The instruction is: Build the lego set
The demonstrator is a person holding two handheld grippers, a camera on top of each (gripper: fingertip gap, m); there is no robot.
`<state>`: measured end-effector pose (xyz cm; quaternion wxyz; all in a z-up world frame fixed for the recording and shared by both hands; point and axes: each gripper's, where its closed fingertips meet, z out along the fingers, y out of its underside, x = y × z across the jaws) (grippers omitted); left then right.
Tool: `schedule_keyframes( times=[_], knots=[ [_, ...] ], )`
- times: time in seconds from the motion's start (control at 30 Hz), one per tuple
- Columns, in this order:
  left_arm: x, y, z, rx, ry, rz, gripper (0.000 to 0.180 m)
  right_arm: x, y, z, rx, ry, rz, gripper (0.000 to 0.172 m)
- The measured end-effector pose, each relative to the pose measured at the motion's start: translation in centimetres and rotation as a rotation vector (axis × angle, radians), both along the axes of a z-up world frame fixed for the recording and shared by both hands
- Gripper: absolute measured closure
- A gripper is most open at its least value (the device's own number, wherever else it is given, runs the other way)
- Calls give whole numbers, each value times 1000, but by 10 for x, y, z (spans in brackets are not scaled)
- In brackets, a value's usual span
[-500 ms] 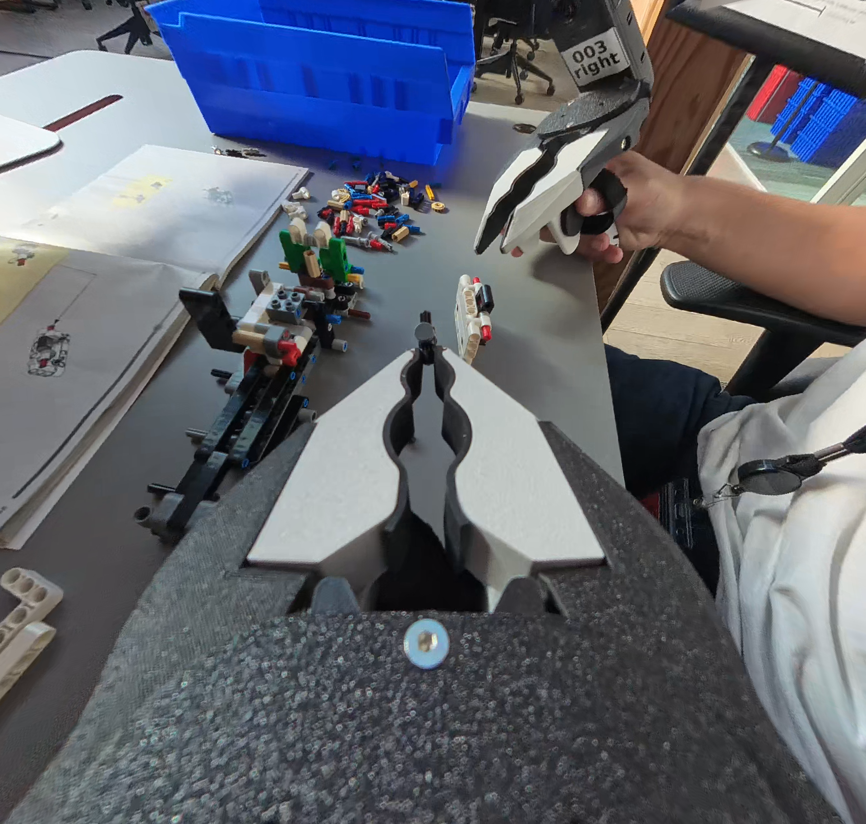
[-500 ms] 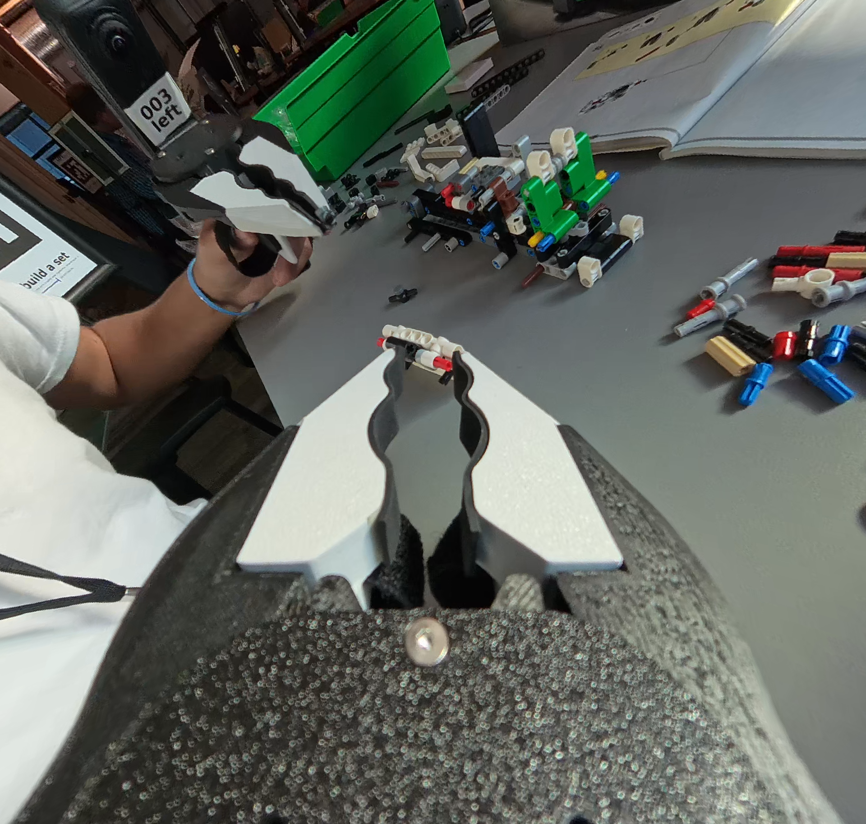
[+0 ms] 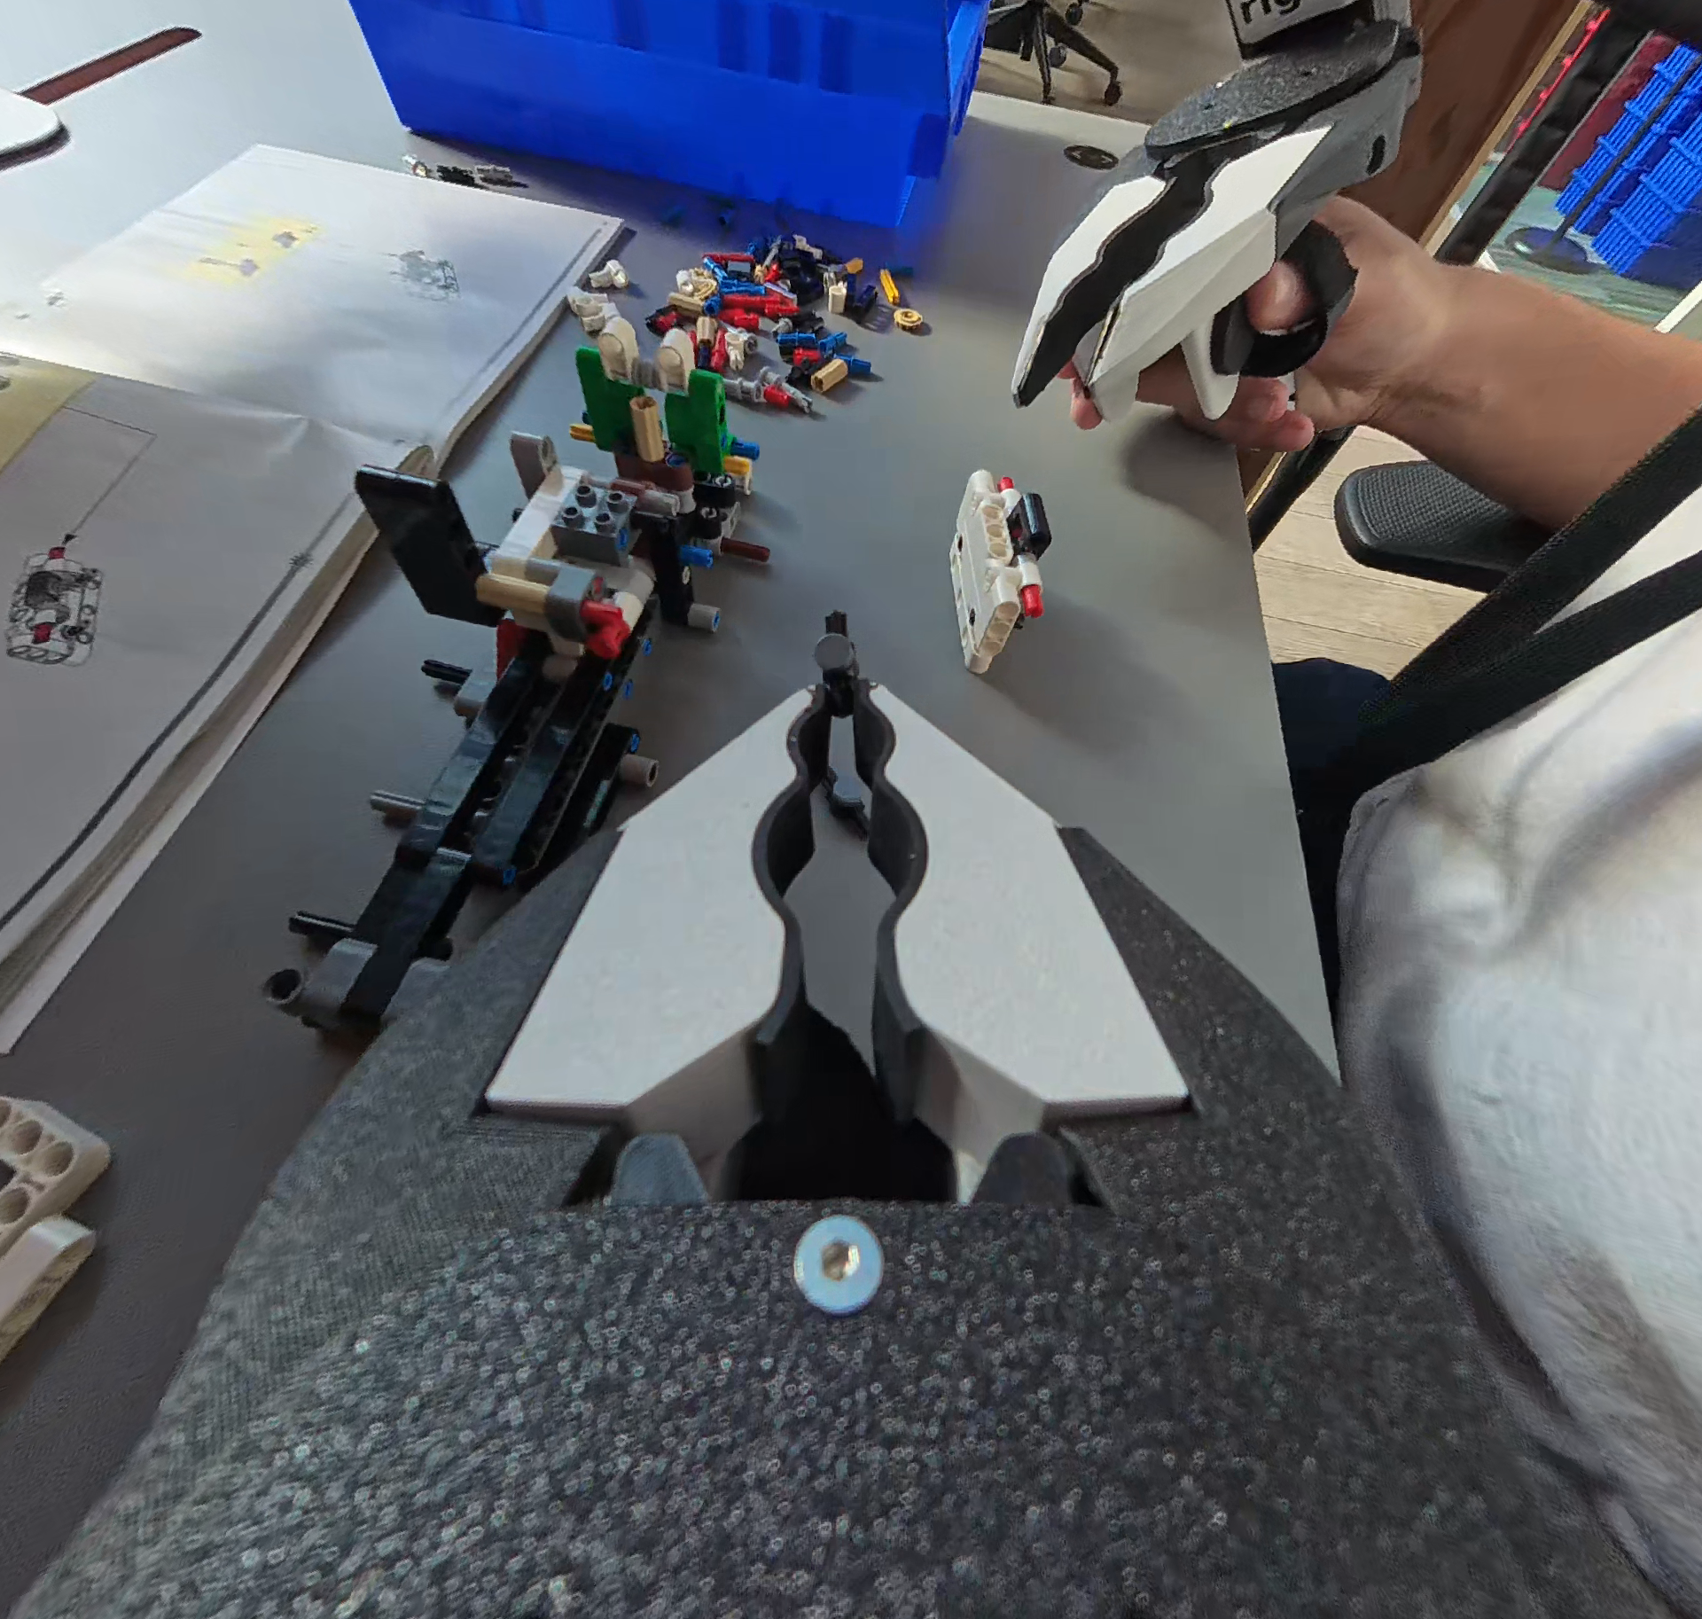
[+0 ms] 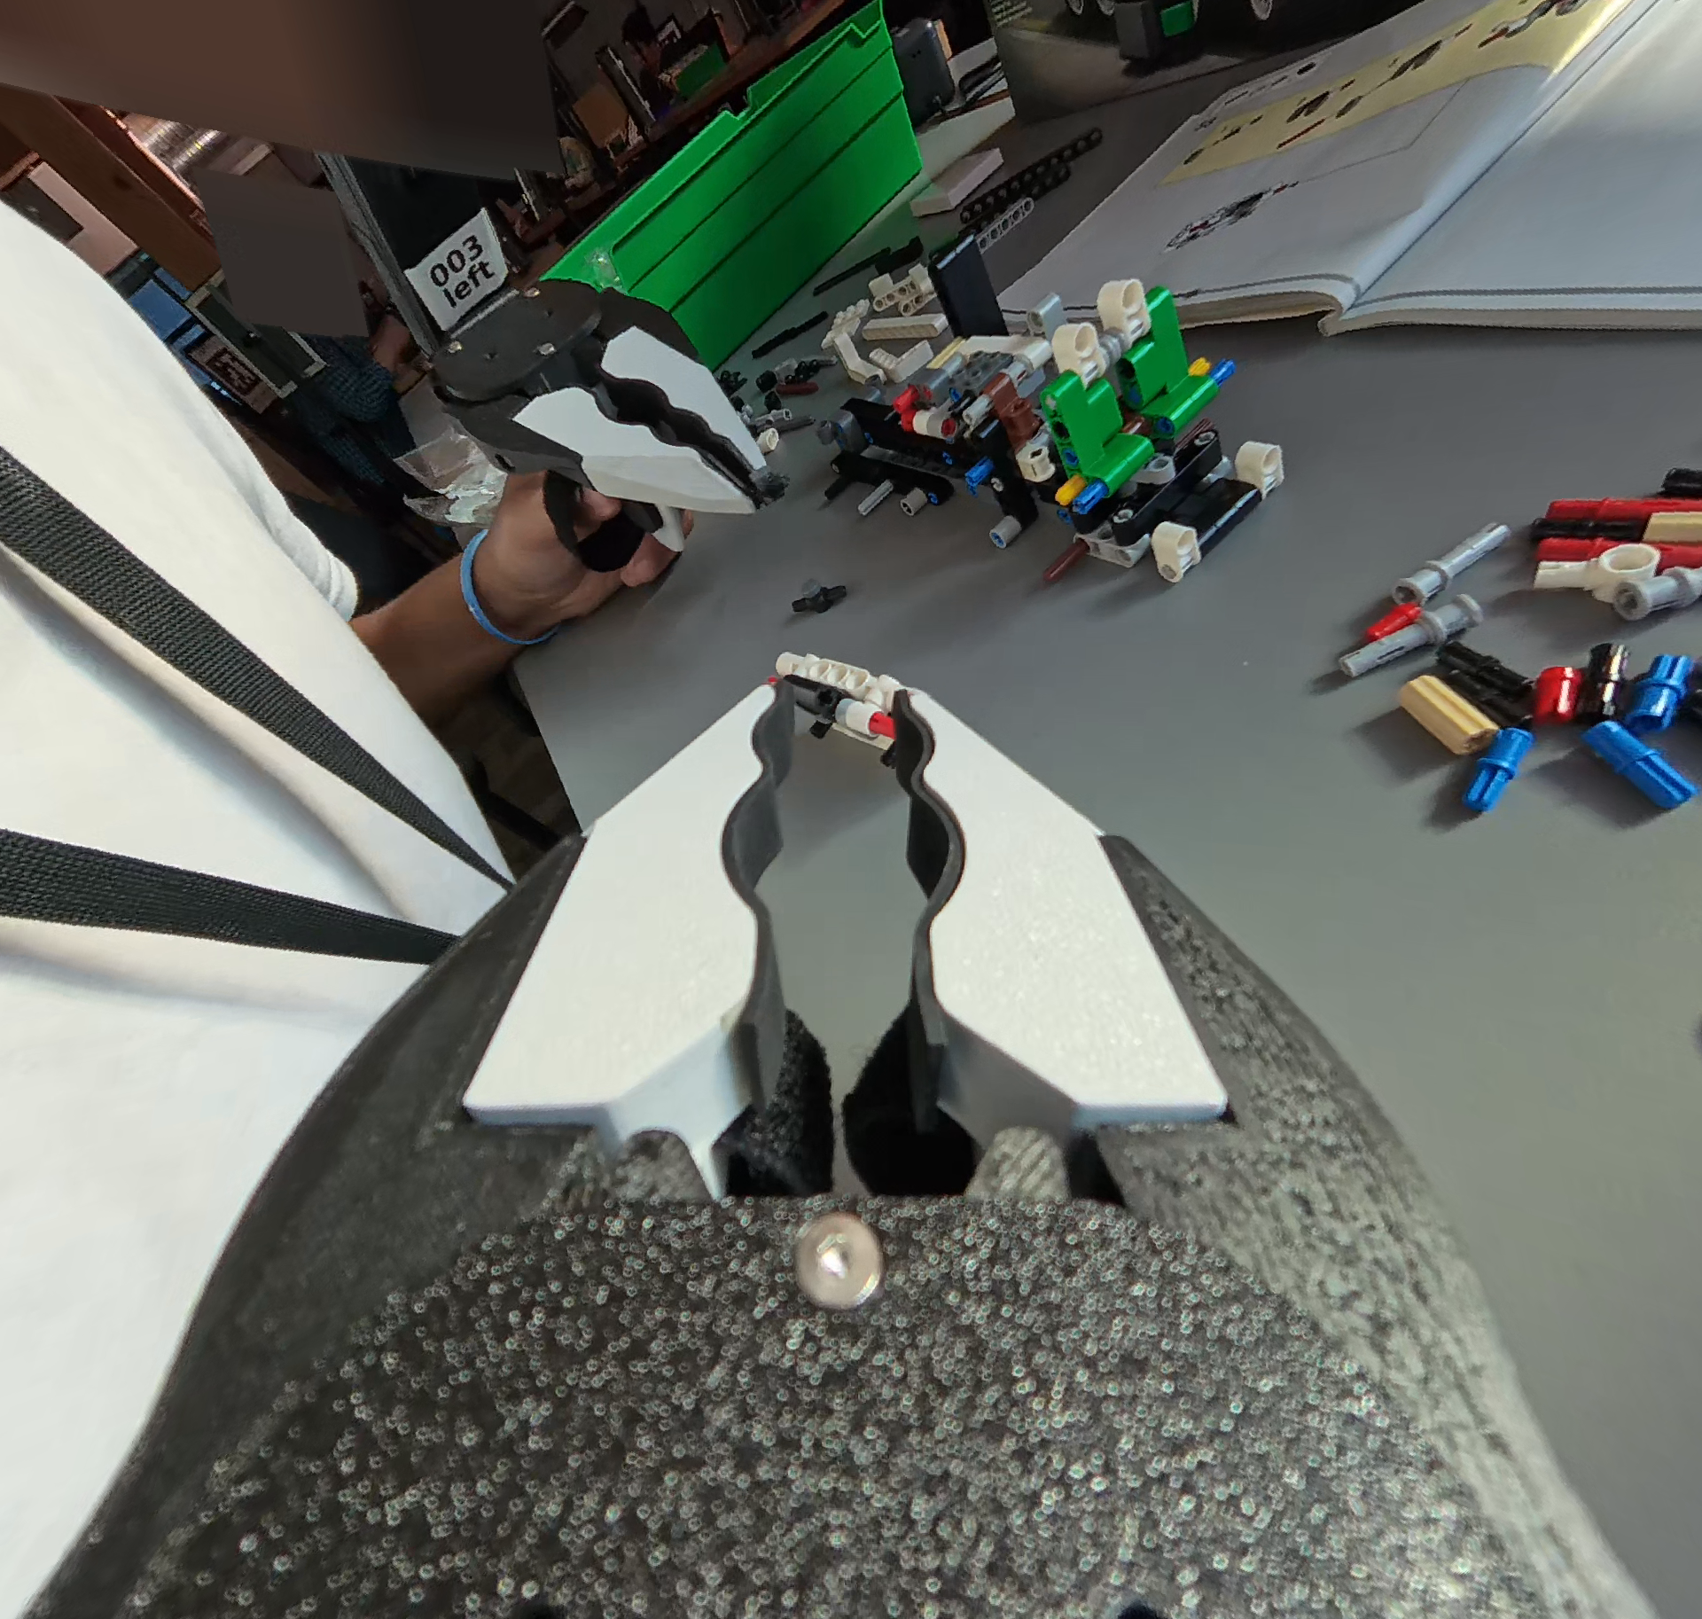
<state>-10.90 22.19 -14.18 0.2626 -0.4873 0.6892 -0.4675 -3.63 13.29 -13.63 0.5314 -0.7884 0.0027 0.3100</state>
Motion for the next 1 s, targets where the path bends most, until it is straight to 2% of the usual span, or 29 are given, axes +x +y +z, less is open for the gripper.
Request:
schedule_keyframes(
  times=[0.13, 0.43, 0.9, 1.0],
  knots=[
    [2, 0, 3, -15, -17, -15, 179, 2, 1, 2, 6, 20, -4, 152],
    [3, 17, 24, -204, -88, 18, 179, 7, 1, 8, 29, 72, -14, 151],
    [7, 9, 15, -113, -53, -8, 179, 8, 1, 9, 29, 78, -18, 151],
    [7, 6, 11, -48, -57, -9, 179, 10, 3, 6, 16, 68, -39, 151]
  ],
)
